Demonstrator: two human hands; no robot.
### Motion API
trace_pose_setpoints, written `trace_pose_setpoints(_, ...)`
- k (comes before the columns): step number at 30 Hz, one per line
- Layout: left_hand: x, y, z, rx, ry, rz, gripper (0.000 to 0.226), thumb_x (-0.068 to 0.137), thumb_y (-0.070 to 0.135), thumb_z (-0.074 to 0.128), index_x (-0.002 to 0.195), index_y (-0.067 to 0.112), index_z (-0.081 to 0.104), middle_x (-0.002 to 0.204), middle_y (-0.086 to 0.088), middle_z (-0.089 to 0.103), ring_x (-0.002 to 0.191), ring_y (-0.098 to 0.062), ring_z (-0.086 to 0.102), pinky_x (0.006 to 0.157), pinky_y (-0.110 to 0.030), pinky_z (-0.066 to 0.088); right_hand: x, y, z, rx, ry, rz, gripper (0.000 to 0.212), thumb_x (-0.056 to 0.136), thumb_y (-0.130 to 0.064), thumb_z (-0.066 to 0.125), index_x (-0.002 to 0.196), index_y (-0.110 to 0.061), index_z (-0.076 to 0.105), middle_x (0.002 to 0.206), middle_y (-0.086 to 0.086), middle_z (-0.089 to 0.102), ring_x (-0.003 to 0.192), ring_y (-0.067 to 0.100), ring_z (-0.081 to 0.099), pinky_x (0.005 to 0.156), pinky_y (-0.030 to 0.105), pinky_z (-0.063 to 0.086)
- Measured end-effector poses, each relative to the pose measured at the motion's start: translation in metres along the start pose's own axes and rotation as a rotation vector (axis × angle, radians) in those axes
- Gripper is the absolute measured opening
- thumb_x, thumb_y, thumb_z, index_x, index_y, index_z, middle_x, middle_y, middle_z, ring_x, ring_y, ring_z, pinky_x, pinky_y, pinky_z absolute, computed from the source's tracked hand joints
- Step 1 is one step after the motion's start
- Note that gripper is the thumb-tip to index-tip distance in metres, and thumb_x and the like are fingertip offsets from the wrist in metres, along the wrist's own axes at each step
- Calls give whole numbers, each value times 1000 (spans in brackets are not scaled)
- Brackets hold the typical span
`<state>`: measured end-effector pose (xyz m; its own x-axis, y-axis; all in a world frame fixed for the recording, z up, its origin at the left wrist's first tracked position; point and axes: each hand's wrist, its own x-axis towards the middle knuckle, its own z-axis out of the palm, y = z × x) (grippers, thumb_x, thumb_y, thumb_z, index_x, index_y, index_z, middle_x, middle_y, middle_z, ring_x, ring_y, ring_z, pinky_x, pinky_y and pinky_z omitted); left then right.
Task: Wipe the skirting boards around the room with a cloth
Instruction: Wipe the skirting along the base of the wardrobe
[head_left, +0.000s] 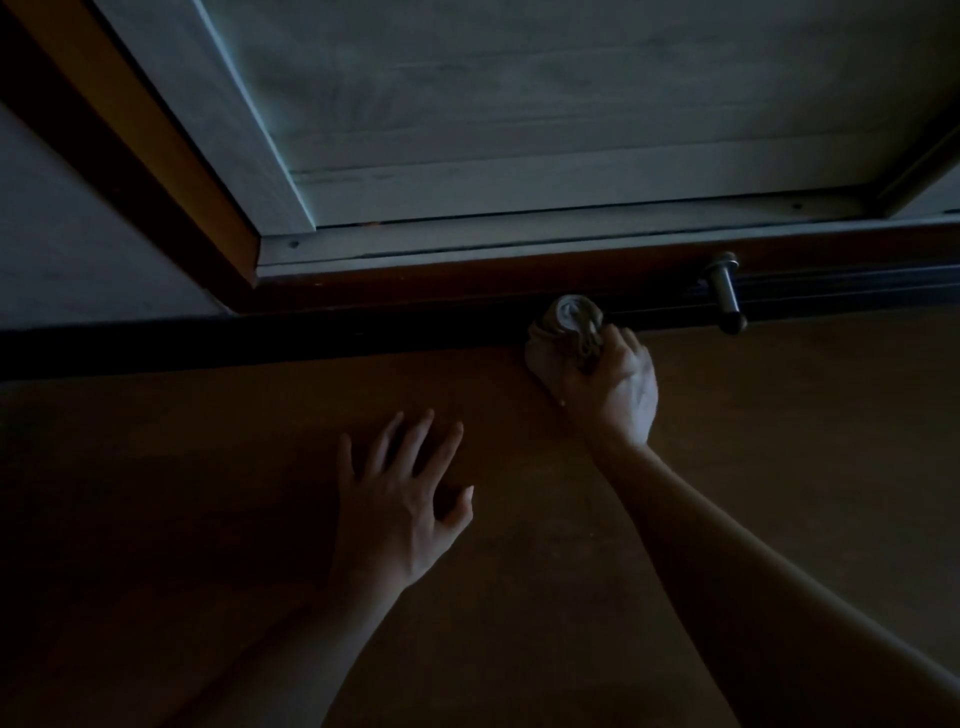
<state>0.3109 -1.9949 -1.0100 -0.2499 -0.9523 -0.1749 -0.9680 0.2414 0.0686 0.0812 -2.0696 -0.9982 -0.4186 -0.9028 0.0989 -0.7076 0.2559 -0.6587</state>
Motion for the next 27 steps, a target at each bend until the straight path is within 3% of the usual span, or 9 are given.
trace_pose_setpoints(2, 0, 0, 0, 20, -8, 0, 70, 91, 71, 21, 154, 43, 28, 163, 3, 30, 150, -26, 25, 115, -68, 19, 4, 3, 5, -28, 35, -29, 66, 74, -78, 52, 103, -19, 61, 104, -4, 61, 99, 14, 53, 84, 31, 38)
trace_pose_setpoints(4, 0, 1, 0, 30, -11, 1, 69, 91, 70, 21, 154, 42, 29, 163, 2, 30, 150, -27, 26, 114, -69, 19, 6, 13, 5, -37, 106, 8, 53, 79, -64, 55, 102, -18, 60, 105, 0, 63, 102, 21, 56, 87, 34, 39)
trace_pose_setpoints(7, 1, 2, -2, 38, -25, 4, 67, 92, 68, 24, 153, 41, 33, 162, 1, 32, 148, -28, 29, 112, -71, 22, -1, 9, 8, -15, 184, 47, 61, 79, -63, 38, 106, -13, 60, 110, 6, 64, 106, 28, 56, 90, 32, 34)
trace_pose_setpoints(10, 0, 3, -4, 52, -47, 12, 67, 93, 68, 24, 154, 42, 30, 162, 0, 31, 146, -29, 30, 111, -71, 22, -9, -12, 16, -32, 66, -73, 71, 78, -73, 34, 107, -14, 61, 109, 6, 63, 104, 26, 56, 89, 38, 42)
trace_pose_setpoints(13, 0, 4, -5, 46, -55, 18, 67, 93, 67, 20, 155, 42, 26, 163, -1, 30, 146, -30, 30, 110, -72, 23, -3, -11, 13, -86, 23, -112, 59, 79, -68, 48, 105, -16, 60, 106, 4, 63, 101, 24, 57, 82, 35, 40)
trace_pose_setpoints(16, 2, 2, 1, 43, -51, 2, 70, 89, 71, 2, 155, 49, 4, 168, 3, 11, 152, -27, 12, 115, -70, 12, 7, 15, -6, -81, 81, 9, 42, 85, -47, 62, 110, -14, 61, 110, 4, 63, 105, 25, 57, 85, 32, 39)
trace_pose_setpoints(19, 2, 2, 1, 4, -28, 0, 70, 90, 70, 1, 156, 48, 10, 168, 3, 12, 152, -28, 12, 115, -69, 11, 11, 29, -26, -10, 167, 149, 63, 76, -61, 44, 112, -13, 60, 115, 6, 62, 112, 27, 55, 89, 30, 34)
trace_pose_setpoints(22, 1, 3, -2, 20, -59, 0, 70, 91, 69, 4, 156, 46, 14, 168, 2, 15, 152, -28, 15, 115, -70, 12, 9, 21, -27, 37, 163, 142, 77, 66, -68, 33, 112, -12, 61, 115, 5, 62, 111, 25, 54, 88, 28, 31)
trace_pose_setpoints(27, 0, 4, -4, 25, -54, -1, 68, 93, 68, 8, 156, 45, 20, 166, 2, 21, 151, -28, 19, 114, -69, 16, 12, 27, -24, 9, 142, 147, 37, 84, -39, 56, 108, -12, 62, 113, 4, 63, 110, 26, 57, 91, 36, 42)
